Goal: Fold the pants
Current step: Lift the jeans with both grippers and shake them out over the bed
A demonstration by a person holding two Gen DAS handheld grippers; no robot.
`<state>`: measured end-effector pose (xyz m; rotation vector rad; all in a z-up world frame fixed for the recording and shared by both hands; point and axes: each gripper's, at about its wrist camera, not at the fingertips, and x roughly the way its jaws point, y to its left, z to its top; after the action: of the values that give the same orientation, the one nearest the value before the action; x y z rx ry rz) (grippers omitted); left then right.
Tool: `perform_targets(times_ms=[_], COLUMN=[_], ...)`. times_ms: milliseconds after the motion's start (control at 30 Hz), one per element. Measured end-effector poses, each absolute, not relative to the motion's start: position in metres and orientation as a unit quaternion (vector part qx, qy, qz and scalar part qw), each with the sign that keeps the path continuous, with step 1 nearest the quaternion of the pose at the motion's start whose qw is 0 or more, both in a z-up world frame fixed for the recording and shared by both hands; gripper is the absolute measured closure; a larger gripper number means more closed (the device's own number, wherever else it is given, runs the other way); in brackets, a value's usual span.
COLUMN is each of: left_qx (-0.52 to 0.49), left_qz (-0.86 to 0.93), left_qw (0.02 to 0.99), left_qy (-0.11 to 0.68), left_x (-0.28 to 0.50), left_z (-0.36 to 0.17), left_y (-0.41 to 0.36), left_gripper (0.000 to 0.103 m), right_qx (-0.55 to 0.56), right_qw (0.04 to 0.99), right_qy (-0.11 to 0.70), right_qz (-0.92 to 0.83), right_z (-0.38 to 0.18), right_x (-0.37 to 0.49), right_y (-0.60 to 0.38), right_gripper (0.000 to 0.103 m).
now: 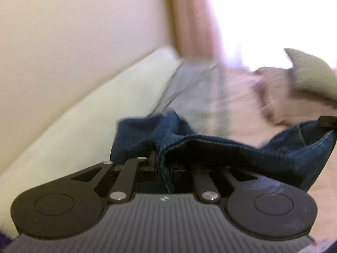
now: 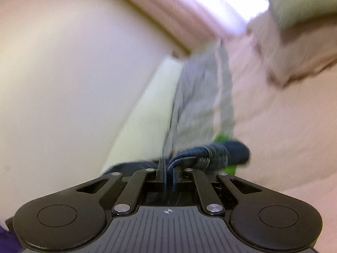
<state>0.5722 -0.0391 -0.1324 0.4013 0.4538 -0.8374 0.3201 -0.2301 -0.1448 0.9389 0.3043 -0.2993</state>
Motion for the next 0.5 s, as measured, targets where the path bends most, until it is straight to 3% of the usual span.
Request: perform_targets(times_ms=[233, 500], left_qx=[0.199, 0.151], left_qz=[-0.549, -0.687], left_qw=[0.801, 0.704], left_qy=[0.131, 0.097], left_x=[0.409, 0.192], left_z=[-0.074, -0.024], left_y=[-0.126, -0.214], left_gripper=[0.097, 0.098], right_qx=[0.417, 0.337], right_qw=[0.879, 0.862], right_qy=[0.017, -0.106], right_qz=[-0.231, -0.363], right_z=[-0.074, 0.001], right_x=[0.137, -0.109], right_y=[-0.264, -0.287], right_gripper=[0.101, 0.101])
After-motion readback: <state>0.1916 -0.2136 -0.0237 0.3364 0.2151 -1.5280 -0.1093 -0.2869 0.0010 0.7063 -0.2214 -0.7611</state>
